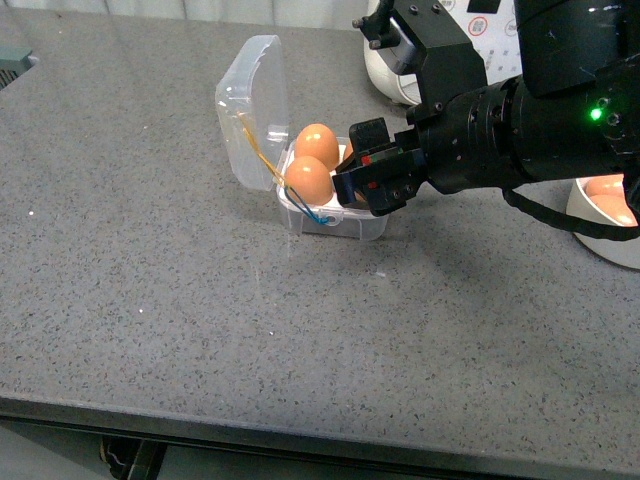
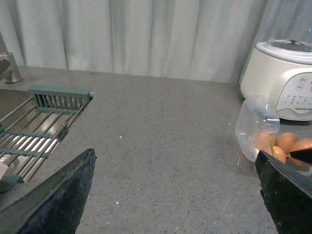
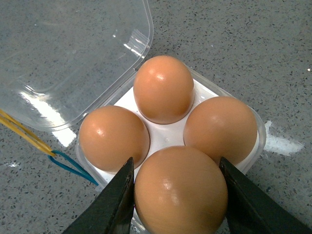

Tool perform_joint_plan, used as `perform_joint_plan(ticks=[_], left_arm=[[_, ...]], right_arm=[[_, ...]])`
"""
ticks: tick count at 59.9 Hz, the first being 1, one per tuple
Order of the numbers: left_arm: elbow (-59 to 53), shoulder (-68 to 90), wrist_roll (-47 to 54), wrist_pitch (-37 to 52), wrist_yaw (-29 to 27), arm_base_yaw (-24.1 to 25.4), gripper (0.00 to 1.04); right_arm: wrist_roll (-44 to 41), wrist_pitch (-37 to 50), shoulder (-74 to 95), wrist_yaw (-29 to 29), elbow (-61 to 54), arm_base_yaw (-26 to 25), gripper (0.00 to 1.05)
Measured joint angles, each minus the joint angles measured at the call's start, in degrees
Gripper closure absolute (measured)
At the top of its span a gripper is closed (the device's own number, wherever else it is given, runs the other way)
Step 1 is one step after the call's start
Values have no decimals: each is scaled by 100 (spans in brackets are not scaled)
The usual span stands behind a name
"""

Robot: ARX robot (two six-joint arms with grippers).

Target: Put egg into box

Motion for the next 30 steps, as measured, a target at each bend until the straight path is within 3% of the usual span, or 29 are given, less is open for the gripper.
perform_joint_plan(ticks=[13, 20, 30], left_arm=[[0, 0, -2, 0, 0, 0, 7], [0, 0, -2, 0, 0, 0, 7], [0, 0, -2, 0, 0, 0, 7]], right_arm=[[-146, 431, 4, 367, -96, -24, 28], [-140, 986, -195, 876, -422, -87, 10], [92, 1700, -1281, 1615, -1255, -402, 9]])
